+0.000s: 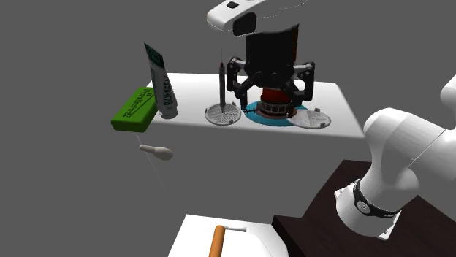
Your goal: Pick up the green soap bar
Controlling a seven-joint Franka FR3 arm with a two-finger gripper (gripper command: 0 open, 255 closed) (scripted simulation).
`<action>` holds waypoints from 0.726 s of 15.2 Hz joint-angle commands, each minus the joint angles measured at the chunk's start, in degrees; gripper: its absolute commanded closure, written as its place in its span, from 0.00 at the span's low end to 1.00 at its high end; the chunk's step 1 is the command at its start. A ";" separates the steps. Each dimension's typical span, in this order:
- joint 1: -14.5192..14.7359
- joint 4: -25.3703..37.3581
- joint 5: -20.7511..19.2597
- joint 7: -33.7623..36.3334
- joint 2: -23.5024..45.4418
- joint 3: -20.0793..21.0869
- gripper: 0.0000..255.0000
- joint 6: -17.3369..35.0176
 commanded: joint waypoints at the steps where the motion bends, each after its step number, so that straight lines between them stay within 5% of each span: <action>1: 1.12 3.11 -0.61 -5.80 3.41 -3.30 0.00 1.23; 6: 4.10 11.96 0.59 -20.13 12.66 -11.49 0.00 3.59; 11: 6.52 23.15 7.26 -36.52 25.65 -20.45 0.00 5.06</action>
